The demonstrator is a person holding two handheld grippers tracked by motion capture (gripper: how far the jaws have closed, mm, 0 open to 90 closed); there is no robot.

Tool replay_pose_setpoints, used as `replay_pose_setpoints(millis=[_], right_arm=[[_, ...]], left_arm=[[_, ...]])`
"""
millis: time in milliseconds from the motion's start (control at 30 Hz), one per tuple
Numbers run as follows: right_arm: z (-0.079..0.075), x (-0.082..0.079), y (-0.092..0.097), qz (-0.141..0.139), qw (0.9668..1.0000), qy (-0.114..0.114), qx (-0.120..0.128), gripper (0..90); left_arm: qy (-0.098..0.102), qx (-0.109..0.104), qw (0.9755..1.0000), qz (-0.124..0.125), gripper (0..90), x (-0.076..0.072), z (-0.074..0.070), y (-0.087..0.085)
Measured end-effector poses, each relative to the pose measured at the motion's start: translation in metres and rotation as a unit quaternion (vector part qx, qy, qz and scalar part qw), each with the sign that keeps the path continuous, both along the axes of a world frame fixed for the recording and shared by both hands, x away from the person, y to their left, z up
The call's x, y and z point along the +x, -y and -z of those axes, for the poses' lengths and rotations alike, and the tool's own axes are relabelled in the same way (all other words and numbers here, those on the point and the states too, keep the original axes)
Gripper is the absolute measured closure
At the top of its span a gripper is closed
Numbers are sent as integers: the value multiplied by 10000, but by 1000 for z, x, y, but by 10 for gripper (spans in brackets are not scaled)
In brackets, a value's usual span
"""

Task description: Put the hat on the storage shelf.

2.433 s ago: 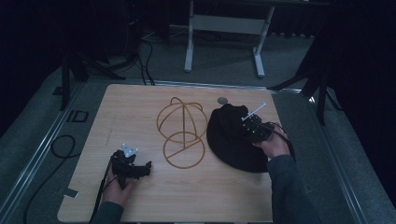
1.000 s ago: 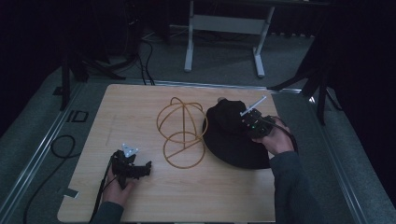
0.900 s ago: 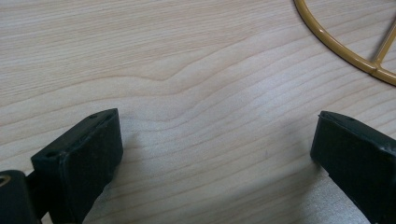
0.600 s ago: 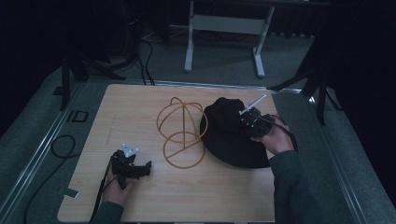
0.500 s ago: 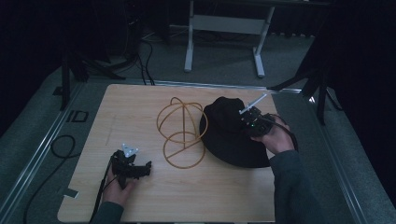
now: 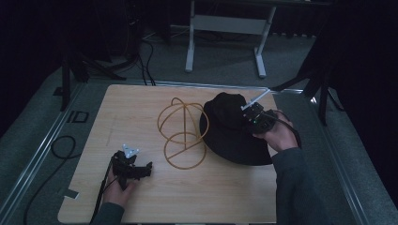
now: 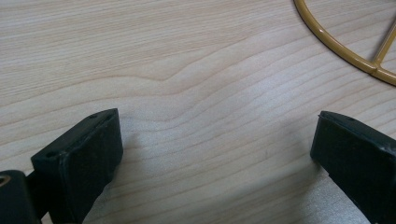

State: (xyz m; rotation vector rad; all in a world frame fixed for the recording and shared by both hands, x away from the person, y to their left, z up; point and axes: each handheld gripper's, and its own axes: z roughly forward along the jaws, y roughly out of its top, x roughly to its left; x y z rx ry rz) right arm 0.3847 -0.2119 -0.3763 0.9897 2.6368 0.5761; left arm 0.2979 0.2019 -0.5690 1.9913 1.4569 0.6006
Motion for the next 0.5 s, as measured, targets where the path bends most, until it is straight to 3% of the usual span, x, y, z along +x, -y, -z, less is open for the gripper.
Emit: replay_pose_setpoints(millis=[500], right_arm=[[-17, 1, 3, -27, 10000, 63, 39, 882]], left_arm=[[8, -14, 10000, -9, 26, 0, 0, 0]])
